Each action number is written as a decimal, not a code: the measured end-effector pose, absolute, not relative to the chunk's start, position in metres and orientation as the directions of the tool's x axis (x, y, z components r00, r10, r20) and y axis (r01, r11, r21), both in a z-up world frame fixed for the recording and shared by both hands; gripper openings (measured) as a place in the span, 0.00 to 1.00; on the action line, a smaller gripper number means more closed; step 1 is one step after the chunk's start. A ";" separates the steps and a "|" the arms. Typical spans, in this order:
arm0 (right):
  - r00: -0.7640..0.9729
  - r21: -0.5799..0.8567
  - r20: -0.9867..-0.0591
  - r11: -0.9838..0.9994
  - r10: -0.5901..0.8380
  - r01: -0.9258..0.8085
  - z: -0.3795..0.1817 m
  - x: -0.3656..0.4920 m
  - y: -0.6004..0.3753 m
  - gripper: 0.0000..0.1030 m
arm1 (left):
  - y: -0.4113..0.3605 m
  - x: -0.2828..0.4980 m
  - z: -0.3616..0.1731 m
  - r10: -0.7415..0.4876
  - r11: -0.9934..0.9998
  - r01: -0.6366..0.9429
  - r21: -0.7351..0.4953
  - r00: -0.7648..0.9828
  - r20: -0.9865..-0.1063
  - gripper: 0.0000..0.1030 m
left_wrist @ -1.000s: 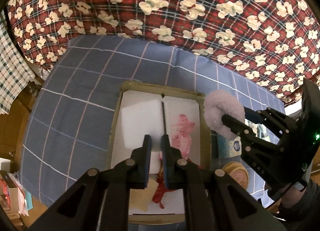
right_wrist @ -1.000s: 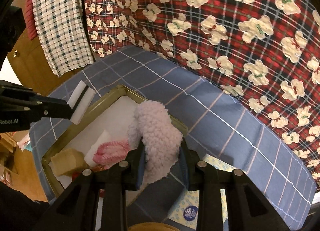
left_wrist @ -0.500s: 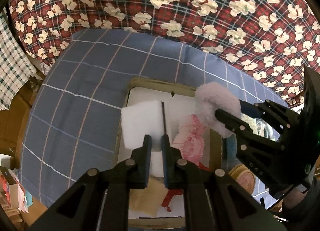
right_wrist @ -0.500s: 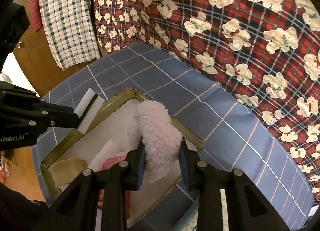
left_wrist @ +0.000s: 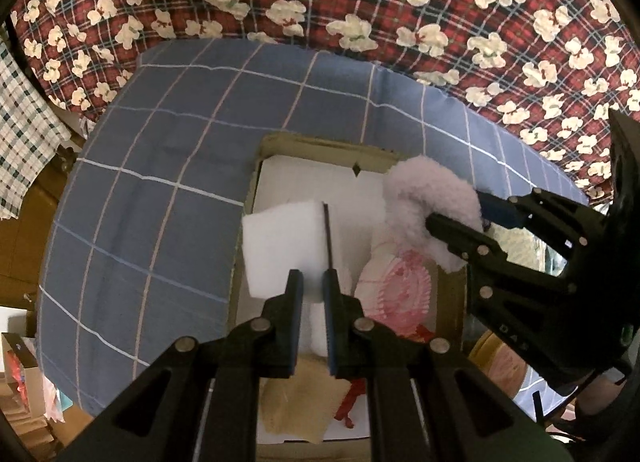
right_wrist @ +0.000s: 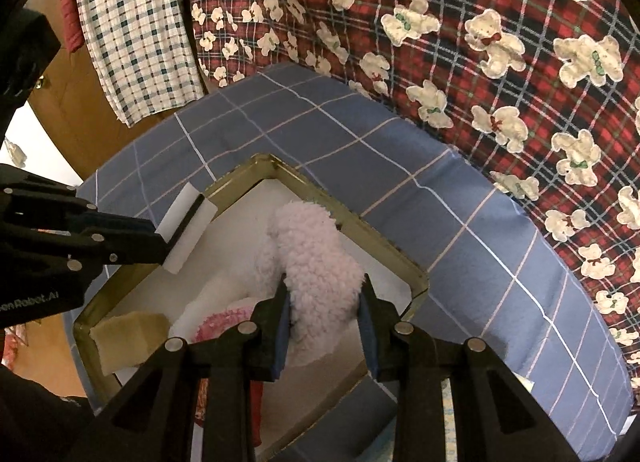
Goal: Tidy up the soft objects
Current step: 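Open the left tool to drop the foam block in the tray while the right tool releases the puff, then move the right tool to grasp the green tissue pack while the left tool grasps the cotton swab bag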
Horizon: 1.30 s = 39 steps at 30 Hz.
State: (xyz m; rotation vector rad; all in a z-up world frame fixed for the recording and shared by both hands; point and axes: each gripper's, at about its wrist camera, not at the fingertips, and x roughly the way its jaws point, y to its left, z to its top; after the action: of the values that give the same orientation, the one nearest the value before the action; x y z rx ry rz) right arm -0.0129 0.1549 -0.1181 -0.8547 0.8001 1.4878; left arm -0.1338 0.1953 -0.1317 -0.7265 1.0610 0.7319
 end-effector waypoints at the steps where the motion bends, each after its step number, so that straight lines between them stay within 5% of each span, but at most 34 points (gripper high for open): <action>1: -0.050 0.011 -0.869 -0.083 0.492 -0.997 -0.119 -0.013 0.155 0.31 | 0.195 -0.133 -0.133 0.172 0.559 -0.813 -0.164 0.308 -0.936 0.07; 12: -0.055 0.017 -0.867 -0.081 0.495 -0.997 -0.121 -0.015 0.154 0.32 | 0.189 -0.127 -0.140 0.153 0.571 -0.808 -0.146 0.280 -0.948 0.11; 15: -0.067 0.030 -0.862 -0.082 0.503 -0.996 -0.119 -0.018 0.152 0.48 | 0.186 -0.126 -0.139 0.143 0.574 -0.805 -0.149 0.278 -0.950 0.15; 17: -0.070 0.034 -0.855 -0.080 0.513 -0.996 -0.116 -0.018 0.149 0.54 | 0.183 -0.125 -0.137 0.152 0.577 -0.807 -0.127 0.259 -0.954 0.42; 19: -0.068 0.034 -0.852 -0.076 0.519 -0.997 -0.114 -0.018 0.147 0.55 | 0.180 -0.127 -0.133 0.179 0.570 -0.815 -0.105 0.248 -0.952 0.54; 23: -0.058 0.025 -0.841 -0.068 0.538 -0.997 -0.104 -0.016 0.139 0.63 | 0.176 -0.132 -0.123 0.196 0.560 -0.820 -0.117 0.268 -0.943 0.54; 39: 0.069 0.029 -0.839 0.170 0.540 -0.985 -0.088 0.055 0.042 0.64 | 0.125 -0.078 -0.112 0.157 0.664 -0.736 -0.130 0.307 -0.939 0.58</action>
State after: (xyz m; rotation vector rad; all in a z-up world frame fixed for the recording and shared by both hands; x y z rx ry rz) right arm 0.0548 0.0421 -0.0879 -0.6717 0.8424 1.2887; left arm -0.0779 0.1246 -0.1123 -0.6201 1.1107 0.6432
